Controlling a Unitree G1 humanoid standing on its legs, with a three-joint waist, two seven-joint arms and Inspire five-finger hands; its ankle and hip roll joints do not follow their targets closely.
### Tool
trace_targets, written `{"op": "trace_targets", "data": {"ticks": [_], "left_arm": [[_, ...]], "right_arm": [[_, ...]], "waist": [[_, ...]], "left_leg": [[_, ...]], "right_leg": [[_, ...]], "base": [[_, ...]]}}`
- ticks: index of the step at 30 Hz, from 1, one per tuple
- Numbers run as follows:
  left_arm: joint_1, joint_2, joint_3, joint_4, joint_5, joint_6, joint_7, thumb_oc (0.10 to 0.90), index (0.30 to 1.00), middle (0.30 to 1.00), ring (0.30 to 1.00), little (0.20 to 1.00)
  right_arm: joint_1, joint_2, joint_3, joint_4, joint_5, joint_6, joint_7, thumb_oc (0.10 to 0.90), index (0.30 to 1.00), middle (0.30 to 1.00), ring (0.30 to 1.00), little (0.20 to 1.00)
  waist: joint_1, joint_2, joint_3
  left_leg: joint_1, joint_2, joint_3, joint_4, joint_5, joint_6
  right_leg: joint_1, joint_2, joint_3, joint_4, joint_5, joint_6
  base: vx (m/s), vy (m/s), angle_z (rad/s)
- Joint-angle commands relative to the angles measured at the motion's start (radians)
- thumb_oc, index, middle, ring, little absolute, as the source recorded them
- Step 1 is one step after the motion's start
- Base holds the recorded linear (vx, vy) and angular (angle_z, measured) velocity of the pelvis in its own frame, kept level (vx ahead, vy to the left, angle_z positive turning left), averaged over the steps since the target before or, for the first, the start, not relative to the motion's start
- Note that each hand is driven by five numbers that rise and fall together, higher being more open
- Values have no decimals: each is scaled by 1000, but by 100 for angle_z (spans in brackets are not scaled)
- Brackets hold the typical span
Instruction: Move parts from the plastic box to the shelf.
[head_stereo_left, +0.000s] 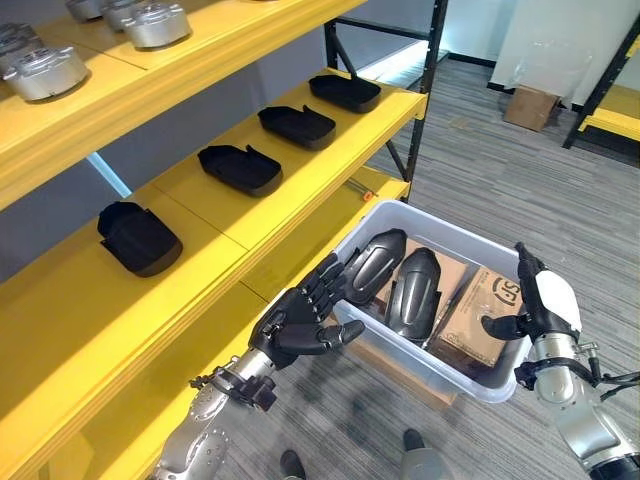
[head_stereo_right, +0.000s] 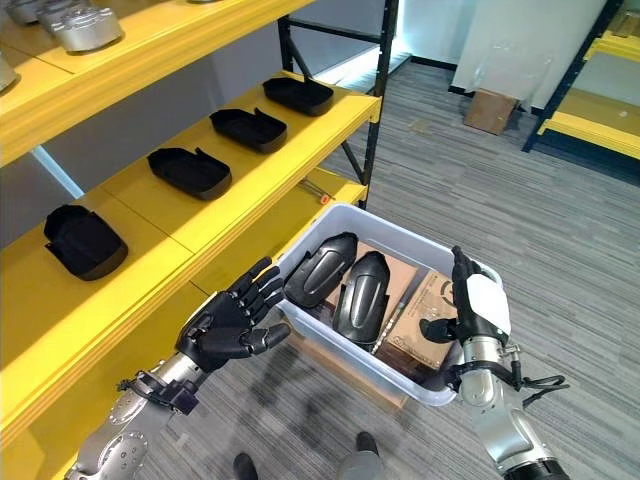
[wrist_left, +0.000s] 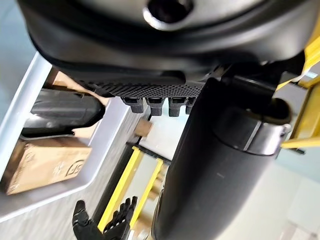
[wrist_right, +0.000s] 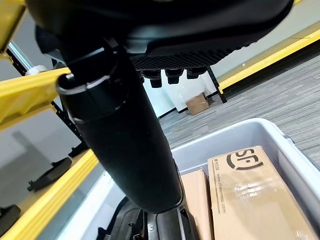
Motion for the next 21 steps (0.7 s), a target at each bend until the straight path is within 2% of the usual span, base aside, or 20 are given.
{"op": "trace_targets", "data": {"ticks": [1,6,8,10,11,12,15,17,18,19,20,21], "left_arm": [[-70,-5,-9,-74,2,-99,-6,900,1000,1000,1000,1000],[-86,-10,-10,-61,-6,-130,13,900,1000,1000,1000,1000],[-99,-29,-7,-56,-22,-162,35,900,1000,1000,1000,1000],[-107,-38,-6,-50,-24,-169,42,900,1000,1000,1000,1000],[-132,-60,-3,-39,-20,-157,44,900,1000,1000,1000,1000],[-142,-73,-1,-30,-10,-151,39,900,1000,1000,1000,1000],[-139,-81,0,-21,7,-162,48,900,1000,1000,1000,1000],[-129,-76,8,-40,15,-166,62,900,1000,1000,1000,1000],[-123,-75,11,-49,21,-165,67,900,1000,1000,1000,1000],[-121,-75,12,-51,23,-163,66,900,1000,1000,1000,1000],[-110,-74,18,-49,16,-152,62,900,1000,1000,1000,1000],[-107,-73,22,-39,14,-154,57,900,1000,1000,1000,1000]], "right_arm": [[-137,-46,-3,-37,-80,-80,-45,900,1000,1000,1000,1000],[-146,-58,12,-64,-31,-106,-15,900,1000,1000,1000,1000],[-153,-66,10,-87,31,-143,43,900,1000,1000,1000,1000],[-153,-65,8,-94,63,-148,64,900,1000,1000,1000,1000],[-151,-52,14,-100,73,-157,78,900,1000,1000,1000,1000],[-151,-43,19,-96,68,-167,78,900,1000,1000,1000,1000],[-179,-27,54,-74,82,-198,90,900,1000,1000,1000,1000],[-211,-15,77,-73,96,-199,102,900,1000,1000,1000,1000],[-214,-11,82,-82,94,-192,106,900,1000,1000,1000,1000],[-213,-10,83,-84,93,-190,106,900,1000,1000,1000,1000],[-201,-4,86,-94,88,-191,113,900,1000,1000,1000,1000],[-197,-4,86,-94,95,-201,116,900,1000,1000,1000,1000]], "waist": [[-1,-14,-29],[-9,-1,-14],[-20,4,5],[-25,2,14],[-28,-14,31],[-29,-18,37],[-2,-13,42],[24,-15,45],[35,-13,41],[37,-14,40],[45,-17,39],[47,-21,36]], "left_leg": [[29,16,7,-3,-55,16],[24,15,23,17,-60,21],[5,19,28,127,-94,30],[-13,37,30,208,-86,25],[-72,71,-3,381,-22,5],[-106,69,-33,435,-15,6],[-145,-15,-121,362,-31,40],[-161,-41,-169,241,-18,43],[-177,-30,-189,167,15,32],[-177,-28,-192,150,24,29],[-209,9,-220,85,87,8],[-214,16,-225,72,89,6]], "right_leg": [[10,56,-129,-3,-4,-74],[-22,54,-130,43,-31,-89],[-56,55,-130,100,-50,-120],[-65,61,-132,117,-56,-138],[-60,76,-123,120,-53,-168],[-57,88,-112,117,-50,-177],[-58,119,-36,102,-36,-161],[-37,125,8,76,-37,-147],[-25,129,21,61,-36,-143],[-21,128,24,58,-37,-142],[10,125,41,43,-43,-141],[23,119,44,35,-45,-137]], "base": [[-49,-130,-58],[-68,-146,-24],[-90,-177,-25],[-65,-215,-31],[-30,-306,-41],[-10,-321,-42],[79,-52,-34],[118,127,-107],[128,140,-123],[205,177,-135],[198,148,-109],[212,158,-79]]}}
